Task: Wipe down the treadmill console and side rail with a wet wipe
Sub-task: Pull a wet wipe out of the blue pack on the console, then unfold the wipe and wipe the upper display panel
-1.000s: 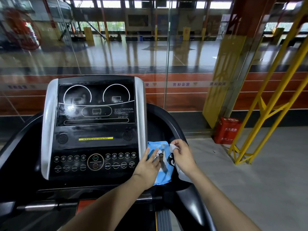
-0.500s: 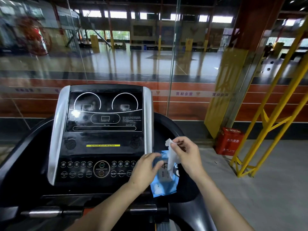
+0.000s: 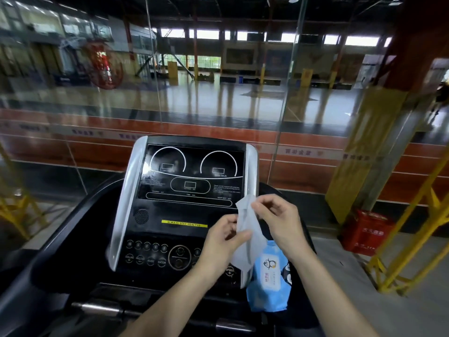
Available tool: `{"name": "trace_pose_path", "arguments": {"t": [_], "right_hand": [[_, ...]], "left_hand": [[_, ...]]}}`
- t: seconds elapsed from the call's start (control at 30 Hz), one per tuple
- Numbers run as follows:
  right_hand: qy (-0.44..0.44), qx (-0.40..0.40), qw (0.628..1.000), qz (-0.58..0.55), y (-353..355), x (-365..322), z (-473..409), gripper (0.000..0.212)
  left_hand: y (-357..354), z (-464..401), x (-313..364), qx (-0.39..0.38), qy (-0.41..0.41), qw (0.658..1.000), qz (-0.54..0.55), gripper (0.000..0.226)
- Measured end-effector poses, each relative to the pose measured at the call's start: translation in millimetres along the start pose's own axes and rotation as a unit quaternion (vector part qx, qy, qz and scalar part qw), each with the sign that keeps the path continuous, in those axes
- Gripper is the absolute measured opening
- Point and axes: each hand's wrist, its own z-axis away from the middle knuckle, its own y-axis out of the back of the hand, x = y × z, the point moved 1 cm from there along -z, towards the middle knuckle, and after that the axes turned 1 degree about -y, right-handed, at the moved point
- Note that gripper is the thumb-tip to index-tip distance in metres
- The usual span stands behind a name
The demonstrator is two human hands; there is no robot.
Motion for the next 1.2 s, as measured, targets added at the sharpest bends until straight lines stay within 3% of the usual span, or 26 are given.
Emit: {"name": "trace_pose_path", "arguments": {"t": [0.13,0.43,0.6,0.73,0.97,1.07,1.2], "right_hand": [[-0.012,-0.025,1.000,-0.003,-21,2,-10,0.009],[-0.029,-0.038,0.999,0.014,-73,15,-8,0.009],[-0.041,-0.062,0.995,0.071,-106,14,-15,0.019],[-0.021,-0.076,0.992,0.096,-125,8,-25,0.016],[-0.008,-0.040,0.989,0.144,-144,3,-45,0.018],[-0.024,-0.014,0.991,0.127,-153,-4,-53,0.019],[-0.019,-0.012,0.991,0.133,-168,-10,-64,0.016]], "left_hand": [[23,2,19,0.049,-0.007,0.999,0.003,0.004],[79,-6,42,0.143,-0.017,0.989,-0.032,0.011],[103,-19,47,0.144,-0.028,0.989,-0.008,0.011],[121,-30,50,0.140,-0.032,0.990,-0.003,0.006],[168,-51,49,0.171,-0.022,0.984,-0.035,0.002],[189,-64,51,0.173,-0.038,0.979,-0.098,0.016],[210,-78,55,0.107,-0.069,0.974,-0.186,0.017]]}}
